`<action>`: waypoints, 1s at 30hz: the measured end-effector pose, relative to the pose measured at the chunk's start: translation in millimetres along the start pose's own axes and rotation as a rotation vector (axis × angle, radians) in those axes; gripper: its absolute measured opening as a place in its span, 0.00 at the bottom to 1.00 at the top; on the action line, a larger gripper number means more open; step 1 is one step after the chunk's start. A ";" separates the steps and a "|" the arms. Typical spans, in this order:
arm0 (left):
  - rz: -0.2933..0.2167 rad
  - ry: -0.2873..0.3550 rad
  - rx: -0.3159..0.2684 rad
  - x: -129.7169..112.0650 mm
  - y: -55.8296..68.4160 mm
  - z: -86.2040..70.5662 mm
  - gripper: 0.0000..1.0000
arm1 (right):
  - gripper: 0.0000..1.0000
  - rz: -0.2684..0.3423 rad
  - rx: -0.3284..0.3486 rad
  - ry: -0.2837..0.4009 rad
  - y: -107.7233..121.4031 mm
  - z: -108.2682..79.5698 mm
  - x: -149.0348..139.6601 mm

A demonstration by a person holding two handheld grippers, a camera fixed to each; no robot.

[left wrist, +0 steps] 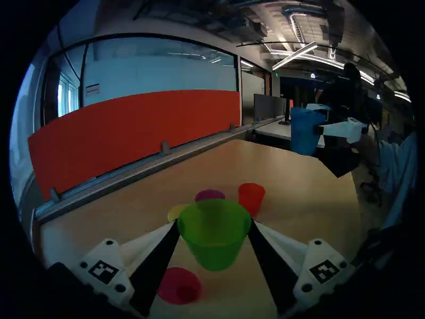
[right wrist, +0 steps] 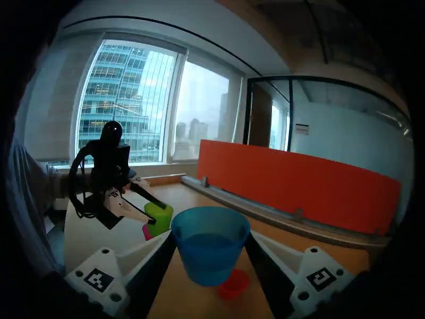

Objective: Pour water

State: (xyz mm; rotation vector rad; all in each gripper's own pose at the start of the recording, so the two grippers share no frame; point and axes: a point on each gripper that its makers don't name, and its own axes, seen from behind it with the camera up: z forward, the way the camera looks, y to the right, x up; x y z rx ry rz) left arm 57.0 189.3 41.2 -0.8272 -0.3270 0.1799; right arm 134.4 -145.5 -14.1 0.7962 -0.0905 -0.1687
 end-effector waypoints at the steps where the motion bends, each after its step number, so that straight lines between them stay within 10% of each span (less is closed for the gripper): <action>1: -0.001 0.007 -0.001 1.6 0.2 -1.0 0.90 | 0.90 -0.001 0.000 0.001 -0.1 -0.2 0.7; 30: -0.025 0.201 -0.013 38.3 10.8 -36.2 0.90 | 0.90 -0.025 0.016 0.013 -10.6 2.9 14.7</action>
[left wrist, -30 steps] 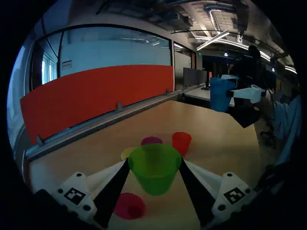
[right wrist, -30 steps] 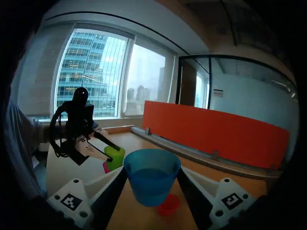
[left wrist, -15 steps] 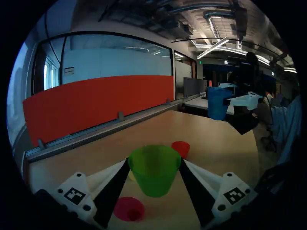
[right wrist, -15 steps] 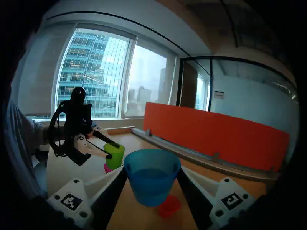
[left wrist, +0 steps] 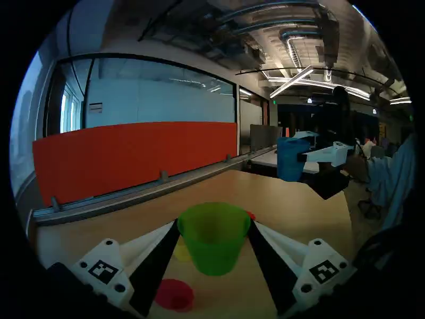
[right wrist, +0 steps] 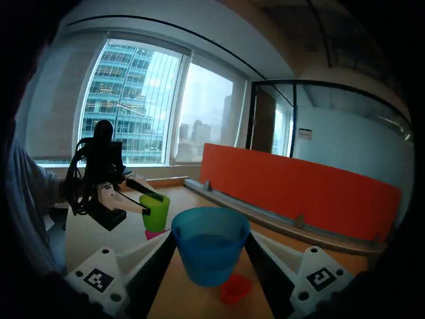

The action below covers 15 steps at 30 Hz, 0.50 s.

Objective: Pour water

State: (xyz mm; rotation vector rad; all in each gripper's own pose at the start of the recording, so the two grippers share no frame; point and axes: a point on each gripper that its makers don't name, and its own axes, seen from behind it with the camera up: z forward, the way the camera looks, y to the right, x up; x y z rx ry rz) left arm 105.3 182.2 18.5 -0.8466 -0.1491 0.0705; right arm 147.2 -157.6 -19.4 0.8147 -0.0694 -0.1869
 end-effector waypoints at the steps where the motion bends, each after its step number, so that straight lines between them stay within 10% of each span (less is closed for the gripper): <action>1: 0.000 0.008 -0.001 2.0 0.8 -1.5 0.90 | 0.90 0.000 0.001 0.000 -0.3 0.2 0.4; 15: 0.002 0.064 -0.008 14.0 7.3 -14.8 0.90 | 0.90 -0.009 0.014 -0.002 -4.9 4.3 4.4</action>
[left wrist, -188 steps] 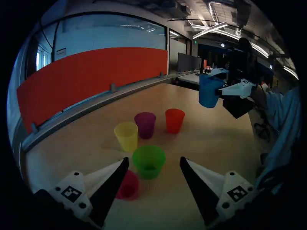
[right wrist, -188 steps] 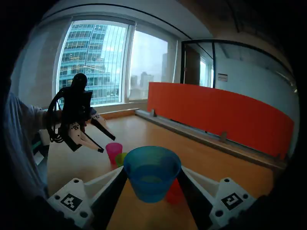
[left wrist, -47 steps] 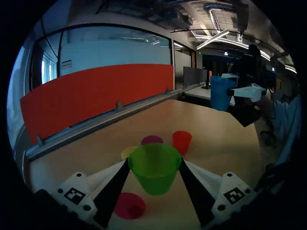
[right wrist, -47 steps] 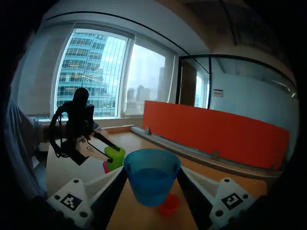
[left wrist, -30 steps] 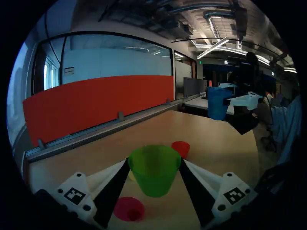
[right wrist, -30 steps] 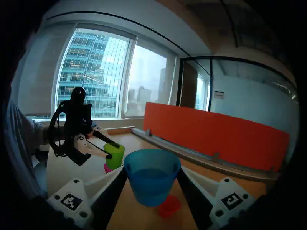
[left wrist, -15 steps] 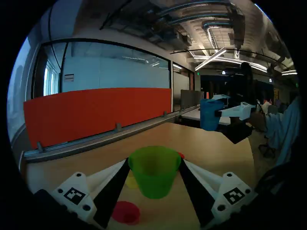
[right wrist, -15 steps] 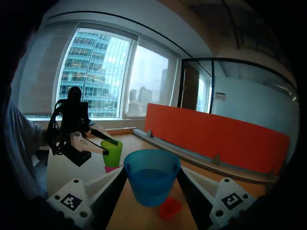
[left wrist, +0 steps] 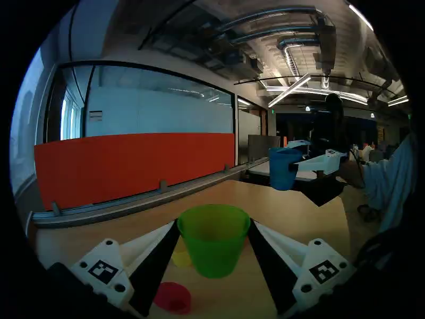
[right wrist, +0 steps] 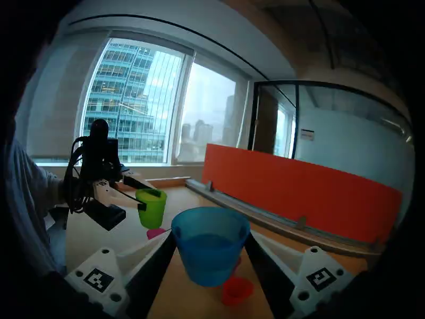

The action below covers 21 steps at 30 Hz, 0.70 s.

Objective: Pour water

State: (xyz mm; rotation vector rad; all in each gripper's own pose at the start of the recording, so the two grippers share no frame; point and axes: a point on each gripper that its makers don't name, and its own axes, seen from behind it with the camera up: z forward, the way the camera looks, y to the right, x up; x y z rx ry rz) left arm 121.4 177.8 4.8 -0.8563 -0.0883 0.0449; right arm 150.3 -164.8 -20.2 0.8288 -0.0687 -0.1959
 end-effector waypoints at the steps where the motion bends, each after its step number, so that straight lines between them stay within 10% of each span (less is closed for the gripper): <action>1: 0.000 0.002 -0.002 0.5 0.7 -0.8 0.90 | 0.90 -0.002 0.002 0.000 -0.4 0.5 0.5; 21: 0.017 0.018 -0.017 5.3 19.1 -12.2 0.89 | 0.90 -0.072 0.029 0.006 -8.8 13.7 16.8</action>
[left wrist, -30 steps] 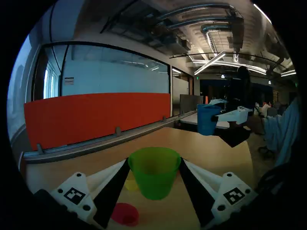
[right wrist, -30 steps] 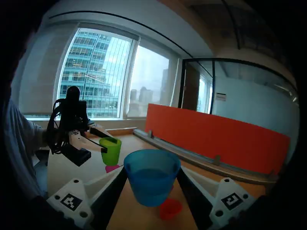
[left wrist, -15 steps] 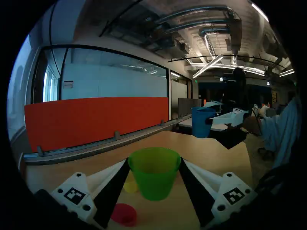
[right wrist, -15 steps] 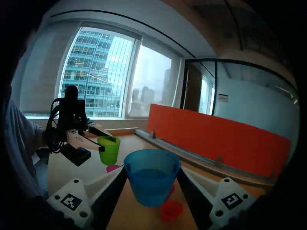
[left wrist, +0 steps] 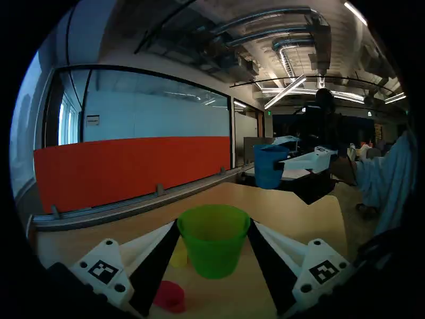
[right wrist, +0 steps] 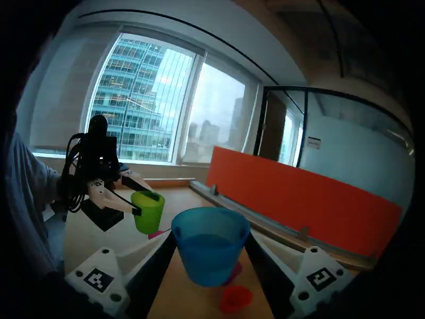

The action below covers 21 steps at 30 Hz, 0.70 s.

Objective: Pour water

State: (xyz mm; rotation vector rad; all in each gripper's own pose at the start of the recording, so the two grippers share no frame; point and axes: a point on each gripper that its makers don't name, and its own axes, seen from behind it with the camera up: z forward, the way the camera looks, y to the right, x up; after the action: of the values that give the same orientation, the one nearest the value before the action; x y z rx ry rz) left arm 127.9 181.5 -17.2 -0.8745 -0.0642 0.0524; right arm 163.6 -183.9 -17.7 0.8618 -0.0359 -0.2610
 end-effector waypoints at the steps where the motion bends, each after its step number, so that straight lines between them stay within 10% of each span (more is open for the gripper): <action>1: -0.001 0.000 -0.001 0.1 0.9 -0.1 0.89 | 0.90 -0.005 0.001 0.002 0.0 0.7 1.3; 21: -0.005 -0.004 -0.017 0.5 13.3 -3.1 0.89 | 0.90 -0.142 0.012 0.018 4.0 19.2 31.2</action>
State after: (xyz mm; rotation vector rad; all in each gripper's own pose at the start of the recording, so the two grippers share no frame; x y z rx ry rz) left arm 128.3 187.8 -29.4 -0.8913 -0.0704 0.0489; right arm 191.9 -203.2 -4.4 0.8795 0.0412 -0.3863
